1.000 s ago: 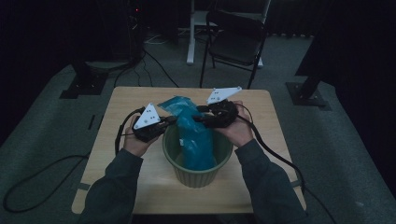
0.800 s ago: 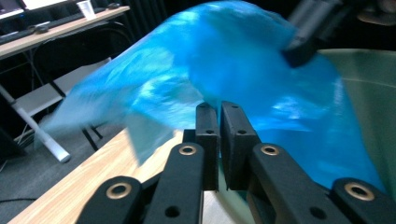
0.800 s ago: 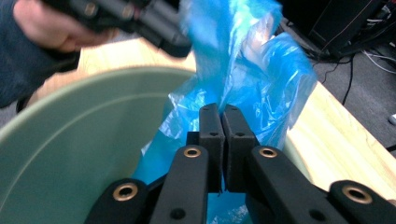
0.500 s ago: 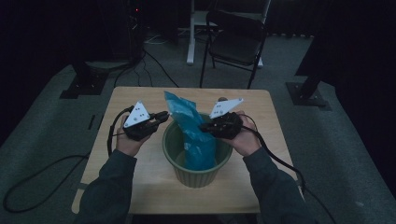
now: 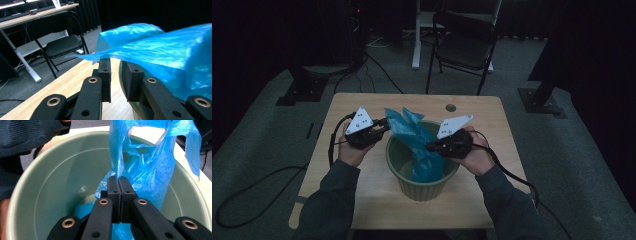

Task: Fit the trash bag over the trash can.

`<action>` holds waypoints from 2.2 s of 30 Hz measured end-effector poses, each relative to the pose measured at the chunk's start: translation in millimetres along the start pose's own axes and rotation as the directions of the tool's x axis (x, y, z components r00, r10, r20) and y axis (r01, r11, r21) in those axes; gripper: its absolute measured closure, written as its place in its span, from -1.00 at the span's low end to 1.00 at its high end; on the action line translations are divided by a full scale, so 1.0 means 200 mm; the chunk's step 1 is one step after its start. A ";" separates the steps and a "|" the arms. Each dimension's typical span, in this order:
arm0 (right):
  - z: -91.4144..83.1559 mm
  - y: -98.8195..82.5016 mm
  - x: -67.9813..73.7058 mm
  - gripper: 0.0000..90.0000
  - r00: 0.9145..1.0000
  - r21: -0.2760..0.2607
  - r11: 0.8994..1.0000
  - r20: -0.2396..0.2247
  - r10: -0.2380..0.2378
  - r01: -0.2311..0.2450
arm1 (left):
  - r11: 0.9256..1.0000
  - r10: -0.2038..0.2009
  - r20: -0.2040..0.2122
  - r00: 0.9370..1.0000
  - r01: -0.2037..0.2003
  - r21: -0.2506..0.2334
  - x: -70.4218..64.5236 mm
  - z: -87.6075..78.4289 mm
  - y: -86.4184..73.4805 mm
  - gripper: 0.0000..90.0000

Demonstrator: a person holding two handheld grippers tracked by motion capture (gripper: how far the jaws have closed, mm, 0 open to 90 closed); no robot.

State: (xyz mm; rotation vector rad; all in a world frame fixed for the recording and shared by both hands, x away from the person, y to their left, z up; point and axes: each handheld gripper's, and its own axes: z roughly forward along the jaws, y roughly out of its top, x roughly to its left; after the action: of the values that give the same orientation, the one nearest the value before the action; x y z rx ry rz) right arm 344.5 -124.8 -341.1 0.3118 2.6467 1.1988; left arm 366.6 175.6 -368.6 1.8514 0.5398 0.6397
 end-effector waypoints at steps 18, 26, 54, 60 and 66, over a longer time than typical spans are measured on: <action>-0.07 -0.06 0.02 0.99 0.999 -0.053 0.999 -0.050 -0.006 0.003 | 0.997 -0.066 0.057 0.996 0.069 -0.043 0.00 -0.02 0.01 0.61; -0.02 -0.06 0.02 0.99 1.000 -0.025 1.000 -0.008 0.001 -0.001 | 0.998 -0.026 0.136 0.990 0.035 -0.060 -0.08 -0.03 0.03 0.53; -0.01 0.01 0.04 0.99 0.999 -0.120 0.992 -0.008 -0.044 0.043 | 1.000 0.006 0.255 0.967 -0.014 0.026 -0.15 0.08 0.05 0.49; -0.01 0.01 0.05 0.99 0.998 -0.110 0.992 -0.003 -0.059 0.059 | 0.999 0.037 0.249 0.968 -0.043 0.020 -0.16 0.07 0.06 1.00; -0.01 0.00 0.07 0.99 0.997 -0.084 0.993 0.011 -0.079 0.080 | 1.000 0.022 0.221 0.975 -0.025 0.009 -0.13 0.03 0.04 1.00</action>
State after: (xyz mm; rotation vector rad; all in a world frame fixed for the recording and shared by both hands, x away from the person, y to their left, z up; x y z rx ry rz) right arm 331.0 -122.0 -340.4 0.1939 2.5671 1.2769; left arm 352.6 151.9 -366.8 1.9133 0.3759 0.4391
